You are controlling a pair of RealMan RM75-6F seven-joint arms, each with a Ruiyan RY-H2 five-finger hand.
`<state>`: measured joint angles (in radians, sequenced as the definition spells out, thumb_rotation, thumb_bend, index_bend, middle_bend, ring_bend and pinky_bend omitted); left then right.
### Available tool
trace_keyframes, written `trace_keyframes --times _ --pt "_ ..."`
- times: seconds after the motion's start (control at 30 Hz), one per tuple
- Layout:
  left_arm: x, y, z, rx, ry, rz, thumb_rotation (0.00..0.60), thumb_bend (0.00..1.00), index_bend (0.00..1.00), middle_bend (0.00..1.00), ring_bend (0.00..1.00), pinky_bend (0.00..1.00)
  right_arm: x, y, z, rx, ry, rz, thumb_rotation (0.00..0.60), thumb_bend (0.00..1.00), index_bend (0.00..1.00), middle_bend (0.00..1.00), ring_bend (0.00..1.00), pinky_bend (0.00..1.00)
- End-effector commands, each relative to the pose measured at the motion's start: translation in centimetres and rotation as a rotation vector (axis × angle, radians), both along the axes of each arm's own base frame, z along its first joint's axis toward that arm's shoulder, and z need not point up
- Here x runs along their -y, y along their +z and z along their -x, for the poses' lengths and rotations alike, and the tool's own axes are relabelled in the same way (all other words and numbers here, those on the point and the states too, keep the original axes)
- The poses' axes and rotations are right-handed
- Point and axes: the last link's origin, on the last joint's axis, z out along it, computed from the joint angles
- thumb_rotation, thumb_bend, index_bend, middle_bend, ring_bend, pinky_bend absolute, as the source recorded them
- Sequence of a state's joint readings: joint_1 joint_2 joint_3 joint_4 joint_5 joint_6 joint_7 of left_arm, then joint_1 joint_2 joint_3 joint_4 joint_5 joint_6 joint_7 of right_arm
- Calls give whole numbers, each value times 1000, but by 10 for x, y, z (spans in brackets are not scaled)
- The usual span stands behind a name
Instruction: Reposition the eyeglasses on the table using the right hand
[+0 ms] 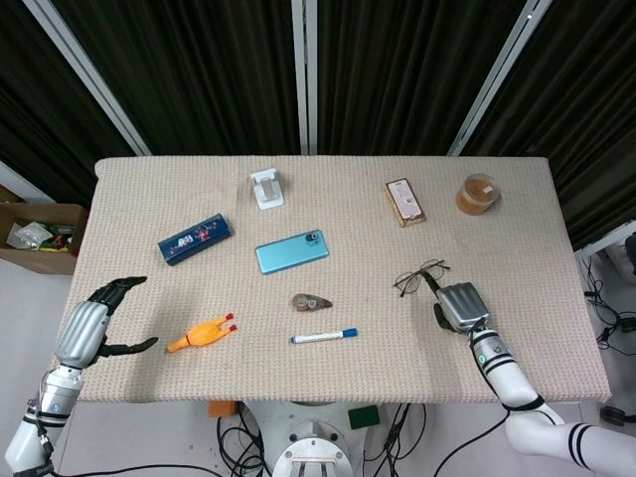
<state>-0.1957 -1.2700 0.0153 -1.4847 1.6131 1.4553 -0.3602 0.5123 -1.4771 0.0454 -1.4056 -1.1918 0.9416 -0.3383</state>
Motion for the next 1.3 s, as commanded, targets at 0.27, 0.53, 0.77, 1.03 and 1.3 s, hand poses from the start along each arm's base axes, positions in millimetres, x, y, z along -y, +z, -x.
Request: trace_keyframes --times 0.27,0.53,0.77,1.03,1.3 --pt "1 0 1 0 3 -2 490 0 166 200 190 266 0 -5 3 -7 -9 -12 600 719 0 827 765 640" --pt "0 1 0 -1 1 -4 494 0 166 200 190 265 -1 1 -2 19 10 13 600 723 0 827 766 640" --pt "3 6 -2 -14 -11 -24 492 0 166 200 189 266 -25 40 -1 53 55 126 600 712 0 748 712 629" --pt "15 27 6 -166 25 -120 491 0 167 200 189 265 -89 113 40 28 16 386 600 565 0 31 2 175" --pt "39 39 29 -485 134 -166 405 0 167 177 162 240 -147 149 80 30 -66 585 406 223 0 0 0 0"
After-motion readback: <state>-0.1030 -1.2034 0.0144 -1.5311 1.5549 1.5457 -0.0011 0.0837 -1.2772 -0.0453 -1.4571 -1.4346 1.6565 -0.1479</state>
